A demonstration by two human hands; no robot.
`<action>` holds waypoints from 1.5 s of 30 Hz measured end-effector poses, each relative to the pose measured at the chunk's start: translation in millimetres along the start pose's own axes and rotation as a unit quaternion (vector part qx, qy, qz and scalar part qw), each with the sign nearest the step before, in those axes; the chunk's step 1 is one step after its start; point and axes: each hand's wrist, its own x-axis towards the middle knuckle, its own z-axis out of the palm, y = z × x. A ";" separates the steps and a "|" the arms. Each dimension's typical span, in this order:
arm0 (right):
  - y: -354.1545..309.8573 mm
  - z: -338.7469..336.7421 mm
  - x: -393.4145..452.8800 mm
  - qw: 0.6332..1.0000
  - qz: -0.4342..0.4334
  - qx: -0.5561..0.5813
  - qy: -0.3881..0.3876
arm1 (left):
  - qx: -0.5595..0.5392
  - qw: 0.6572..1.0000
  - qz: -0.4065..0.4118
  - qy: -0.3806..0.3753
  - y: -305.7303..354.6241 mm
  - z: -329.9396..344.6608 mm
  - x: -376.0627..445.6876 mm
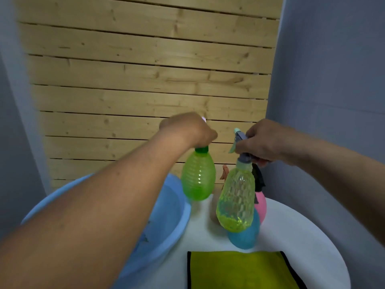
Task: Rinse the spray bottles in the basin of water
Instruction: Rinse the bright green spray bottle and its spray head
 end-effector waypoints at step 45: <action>-130.1 174.6 -13.6 0.951 -0.228 0.123 -0.166 | -0.033 0.981 -0.134 0.138 -167.2 14.5 -77.8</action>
